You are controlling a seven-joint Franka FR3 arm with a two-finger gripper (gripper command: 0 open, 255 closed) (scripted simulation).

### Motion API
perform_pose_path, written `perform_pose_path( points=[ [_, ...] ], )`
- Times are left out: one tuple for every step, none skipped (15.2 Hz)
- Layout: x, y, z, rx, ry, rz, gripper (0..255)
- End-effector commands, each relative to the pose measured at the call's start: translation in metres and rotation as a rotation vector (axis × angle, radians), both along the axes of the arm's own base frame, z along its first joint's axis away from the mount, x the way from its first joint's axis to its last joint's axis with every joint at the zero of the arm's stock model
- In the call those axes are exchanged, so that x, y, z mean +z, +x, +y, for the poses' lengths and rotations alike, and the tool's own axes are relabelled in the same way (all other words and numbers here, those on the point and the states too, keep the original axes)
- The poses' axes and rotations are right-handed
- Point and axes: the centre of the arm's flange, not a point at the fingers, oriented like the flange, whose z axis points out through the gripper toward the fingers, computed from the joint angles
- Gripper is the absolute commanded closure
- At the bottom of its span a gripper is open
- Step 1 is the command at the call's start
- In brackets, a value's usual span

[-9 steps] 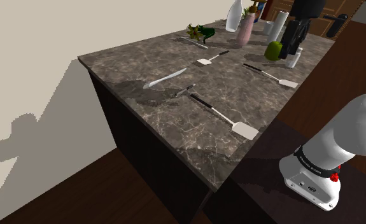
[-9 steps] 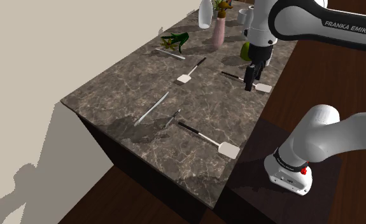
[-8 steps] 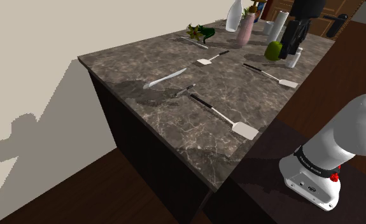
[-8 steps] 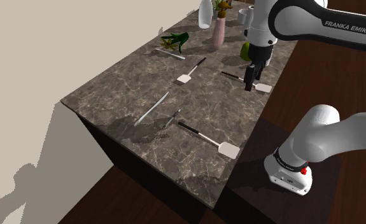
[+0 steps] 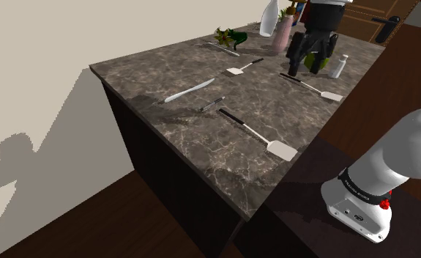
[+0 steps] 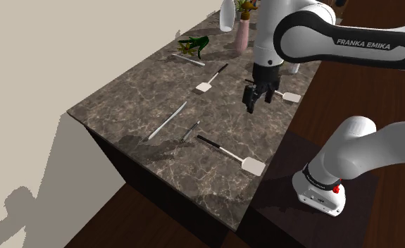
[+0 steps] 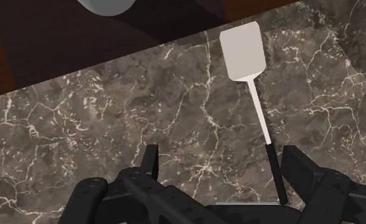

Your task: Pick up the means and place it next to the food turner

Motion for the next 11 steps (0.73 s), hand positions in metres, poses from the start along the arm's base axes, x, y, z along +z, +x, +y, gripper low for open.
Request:
perform_pose_path(
  points=[
    [-0.009, 0.015, 0.021, -0.087, -0.004, 0.004, 0],
    [-0.013, 0.022, 0.031, -0.127, -0.007, 0.006, 0],
    [-0.016, 0.029, 0.040, -0.166, -0.010, 0.008, 0],
    [-0.020, 0.036, 0.050, -0.206, -0.012, 0.010, 0],
    [-0.024, 0.044, 0.059, -0.246, -0.015, 0.013, 0],
    [-0.027, 0.053, 0.067, -0.286, -0.018, 0.015, 0],
    [-0.031, 0.061, 0.076, -0.325, -0.020, 0.017, 0],
    [-0.035, 0.070, 0.084, -0.365, -0.023, 0.019, 0],
    [-0.039, 0.080, 0.091, -0.405, -0.026, 0.021, 0],
    [-0.043, 0.089, 0.098, -0.445, -0.028, 0.023, 0],
    [-0.046, 0.099, 0.105, -0.485, -0.031, 0.025, 0]
  ],
)
